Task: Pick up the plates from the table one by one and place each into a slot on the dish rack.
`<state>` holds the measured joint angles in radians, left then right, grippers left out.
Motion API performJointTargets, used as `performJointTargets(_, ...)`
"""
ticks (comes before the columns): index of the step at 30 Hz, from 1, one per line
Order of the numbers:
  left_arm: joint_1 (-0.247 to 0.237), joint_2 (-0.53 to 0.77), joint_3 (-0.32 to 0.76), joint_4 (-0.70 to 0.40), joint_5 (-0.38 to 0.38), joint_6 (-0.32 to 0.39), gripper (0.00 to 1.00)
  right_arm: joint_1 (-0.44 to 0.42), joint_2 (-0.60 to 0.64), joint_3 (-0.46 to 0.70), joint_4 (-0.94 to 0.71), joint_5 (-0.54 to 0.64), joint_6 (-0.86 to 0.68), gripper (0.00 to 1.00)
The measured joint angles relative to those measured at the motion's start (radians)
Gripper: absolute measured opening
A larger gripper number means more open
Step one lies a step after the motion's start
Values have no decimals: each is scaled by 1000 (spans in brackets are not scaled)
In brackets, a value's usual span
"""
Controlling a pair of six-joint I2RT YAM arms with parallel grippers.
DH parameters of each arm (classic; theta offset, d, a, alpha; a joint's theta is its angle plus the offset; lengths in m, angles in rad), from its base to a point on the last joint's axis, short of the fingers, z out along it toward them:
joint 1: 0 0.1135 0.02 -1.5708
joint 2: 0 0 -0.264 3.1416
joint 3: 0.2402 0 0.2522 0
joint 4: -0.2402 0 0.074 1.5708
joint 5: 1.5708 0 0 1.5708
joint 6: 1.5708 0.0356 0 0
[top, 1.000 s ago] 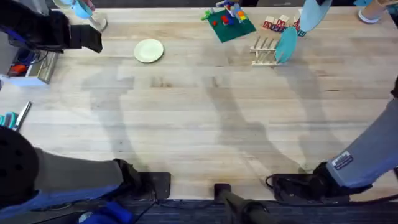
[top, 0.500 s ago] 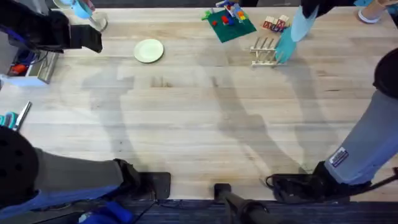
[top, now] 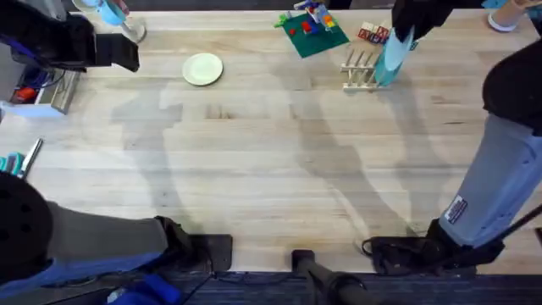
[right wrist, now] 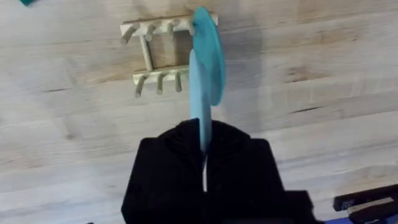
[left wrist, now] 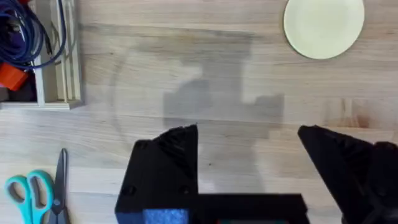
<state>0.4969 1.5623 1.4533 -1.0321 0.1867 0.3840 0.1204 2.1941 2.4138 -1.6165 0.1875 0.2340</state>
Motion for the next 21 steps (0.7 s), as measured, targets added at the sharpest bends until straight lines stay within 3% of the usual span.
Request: performJointTargets(21,0,0,0,0,0,0,983,6,109,-1,39,0,0,32)
